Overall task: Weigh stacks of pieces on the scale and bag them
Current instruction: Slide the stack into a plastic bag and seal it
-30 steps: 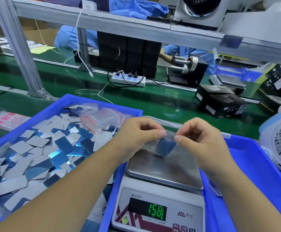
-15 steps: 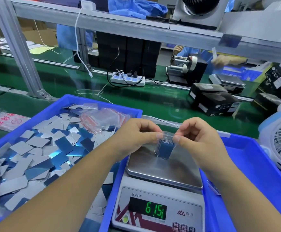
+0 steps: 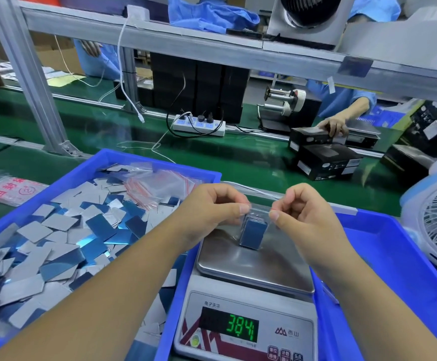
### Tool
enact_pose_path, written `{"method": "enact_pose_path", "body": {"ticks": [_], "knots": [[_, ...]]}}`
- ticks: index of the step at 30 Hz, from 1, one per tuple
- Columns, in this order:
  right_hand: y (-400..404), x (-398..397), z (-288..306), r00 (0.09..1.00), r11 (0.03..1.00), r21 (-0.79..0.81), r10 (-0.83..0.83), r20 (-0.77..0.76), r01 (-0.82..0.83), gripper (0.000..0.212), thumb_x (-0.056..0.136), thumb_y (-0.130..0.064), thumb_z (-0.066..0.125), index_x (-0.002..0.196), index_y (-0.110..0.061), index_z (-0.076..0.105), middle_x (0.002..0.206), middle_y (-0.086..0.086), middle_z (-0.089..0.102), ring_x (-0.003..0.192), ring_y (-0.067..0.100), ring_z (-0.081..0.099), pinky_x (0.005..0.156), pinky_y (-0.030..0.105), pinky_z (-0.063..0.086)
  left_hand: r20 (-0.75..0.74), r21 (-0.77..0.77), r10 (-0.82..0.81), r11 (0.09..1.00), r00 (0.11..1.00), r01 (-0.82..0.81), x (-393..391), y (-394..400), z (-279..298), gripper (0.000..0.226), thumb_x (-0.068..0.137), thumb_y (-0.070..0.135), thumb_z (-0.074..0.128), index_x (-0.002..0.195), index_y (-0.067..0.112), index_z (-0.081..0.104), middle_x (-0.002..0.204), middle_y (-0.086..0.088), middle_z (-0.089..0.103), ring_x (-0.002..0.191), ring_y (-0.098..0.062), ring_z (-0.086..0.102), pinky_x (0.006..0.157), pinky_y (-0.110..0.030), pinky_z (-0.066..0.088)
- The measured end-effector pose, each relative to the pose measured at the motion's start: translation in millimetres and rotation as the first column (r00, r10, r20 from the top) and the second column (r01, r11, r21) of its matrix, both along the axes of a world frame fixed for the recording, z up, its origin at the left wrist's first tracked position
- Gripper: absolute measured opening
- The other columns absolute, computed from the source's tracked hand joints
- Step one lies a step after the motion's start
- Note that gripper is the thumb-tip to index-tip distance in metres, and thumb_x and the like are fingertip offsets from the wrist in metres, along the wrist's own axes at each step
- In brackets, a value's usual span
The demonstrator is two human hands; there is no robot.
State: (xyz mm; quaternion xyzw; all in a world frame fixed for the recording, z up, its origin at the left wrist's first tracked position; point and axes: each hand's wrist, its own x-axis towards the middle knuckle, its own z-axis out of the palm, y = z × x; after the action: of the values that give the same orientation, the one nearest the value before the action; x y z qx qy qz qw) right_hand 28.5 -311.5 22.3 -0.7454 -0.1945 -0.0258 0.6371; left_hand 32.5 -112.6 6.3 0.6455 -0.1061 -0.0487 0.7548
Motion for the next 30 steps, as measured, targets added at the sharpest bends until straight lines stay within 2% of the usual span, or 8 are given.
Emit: {"method": "enact_pose_path", "body": {"ticks": [2,6,11,17,20,23,27,30], "knots": [[2,-1,-2,1.000,1.000,-0.009,0.010,-0.005,-0.010,0.024,0.076,-0.017,0.068,0.078,-0.038,0.056,0.076,-0.009,0.063,0.074,0.012,0.056,0.074,0.032,0.048,0.001,-0.004,-0.009,1.000,1.000,0.009,-1,-1,0,0.009,0.073,0.012,0.074,0.069,0.021,0.075,0.079,-0.001,0.069,0.072,-0.012,0.061,0.070,-0.024,0.054],[6,0,-9,1.000,1.000,-0.018,-0.009,0.011,0.009,0.025,0.075,-0.018,0.068,0.080,-0.040,0.056,0.074,-0.009,0.063,0.074,0.011,0.057,0.074,0.031,0.048,-0.020,-0.015,-0.037,0.999,0.999,0.037,-2,-4,0,0.007,0.074,0.012,0.072,0.070,0.018,0.072,0.081,-0.008,0.065,0.072,-0.018,0.057,0.070,-0.025,0.052],[8,1,-10,0.999,1.000,-0.020,-0.006,0.037,0.007,0.028,0.075,-0.016,0.067,0.077,-0.040,0.054,0.072,-0.009,0.061,0.070,0.012,0.055,0.070,0.030,0.047,-0.034,0.013,-0.044,0.999,0.998,0.044,-4,-5,1,0.005,0.074,0.016,0.073,0.071,0.020,0.073,0.087,-0.017,0.057,0.081,-0.027,0.049,0.079,-0.039,0.044],[13,-3,-11,0.999,1.000,-0.027,0.003,0.049,-0.002,0.023,0.075,-0.018,0.068,0.079,-0.037,0.055,0.074,-0.008,0.064,0.073,0.012,0.057,0.071,0.028,0.050,-0.010,0.075,-0.033,0.997,0.999,0.034,-3,-5,-2,0.004,0.073,0.017,0.074,0.072,0.020,0.073,0.074,-0.013,0.059,0.062,-0.018,0.052,0.063,-0.027,0.047],[17,-5,-11,0.997,0.999,-0.025,-0.031,0.071,0.032,0.023,0.074,-0.017,0.069,0.078,-0.034,0.054,0.072,-0.008,0.064,0.071,0.012,0.057,0.068,0.027,0.050,0.041,0.096,-0.021,0.995,0.999,0.017,-3,-7,-3,0.008,0.074,0.015,0.072,0.069,0.022,0.071,0.075,-0.011,0.060,0.065,-0.017,0.051,0.063,-0.026,0.045],[17,-5,-11,0.997,0.999,-0.016,-0.045,0.069,0.046,0.024,0.073,-0.016,0.069,0.077,-0.035,0.053,0.070,-0.006,0.064,0.070,0.015,0.056,0.069,0.036,0.050,0.120,0.131,0.004,0.991,0.993,-0.020,-4,-11,-3,0.012,0.075,0.014,0.069,0.068,0.024,0.069,0.078,-0.008,0.061,0.071,-0.015,0.051,0.067,-0.023,0.043],[15,-4,-11,0.998,0.999,-0.004,-0.043,0.052,0.043,0.026,0.073,-0.017,0.070,0.076,-0.037,0.054,0.069,-0.006,0.064,0.070,0.015,0.056,0.071,0.039,0.050,0.166,0.152,0.012,0.988,0.986,-0.037,-6,-14,-4,0.002,0.076,0.014,0.067,0.076,0.015,0.067,0.079,-0.008,0.060,0.074,-0.016,0.051,0.071,-0.030,0.042],[12,-2,-9,0.999,0.999,0.018,-0.027,0.018,0.027,0.028,0.071,-0.017,0.073,0.075,-0.037,0.054,0.070,-0.003,0.067,0.070,0.015,0.061,0.073,0.039,0.052,0.183,0.178,0.009,0.983,0.983,-0.042,-5,-13,-4,0.006,0.077,0.016,0.070,0.079,0.011,0.068,0.074,-0.002,0.061,0.070,-0.013,0.052,0.068,-0.025,0.043]]}}
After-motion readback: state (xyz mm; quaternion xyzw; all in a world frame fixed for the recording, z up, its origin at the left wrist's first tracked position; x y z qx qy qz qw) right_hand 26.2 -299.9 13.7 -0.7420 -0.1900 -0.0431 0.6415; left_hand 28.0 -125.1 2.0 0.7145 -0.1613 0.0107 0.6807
